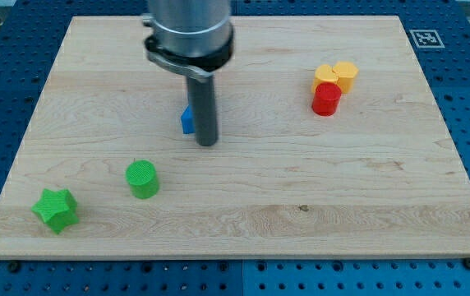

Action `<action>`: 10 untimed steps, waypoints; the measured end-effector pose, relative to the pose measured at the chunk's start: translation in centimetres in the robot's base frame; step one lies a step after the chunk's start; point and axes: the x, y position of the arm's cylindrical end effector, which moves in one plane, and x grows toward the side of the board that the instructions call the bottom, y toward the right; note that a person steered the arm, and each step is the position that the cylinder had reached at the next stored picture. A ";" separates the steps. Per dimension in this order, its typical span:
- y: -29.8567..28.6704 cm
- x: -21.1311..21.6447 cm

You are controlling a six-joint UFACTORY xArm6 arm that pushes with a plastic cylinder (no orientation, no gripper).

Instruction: Move the blue cube towards the top left of the blue triangle

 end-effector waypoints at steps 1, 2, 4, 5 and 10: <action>3.8 -0.8; 4.0 -4.5; 4.0 -8.6; 3.7 -7.6; -1.9 -6.7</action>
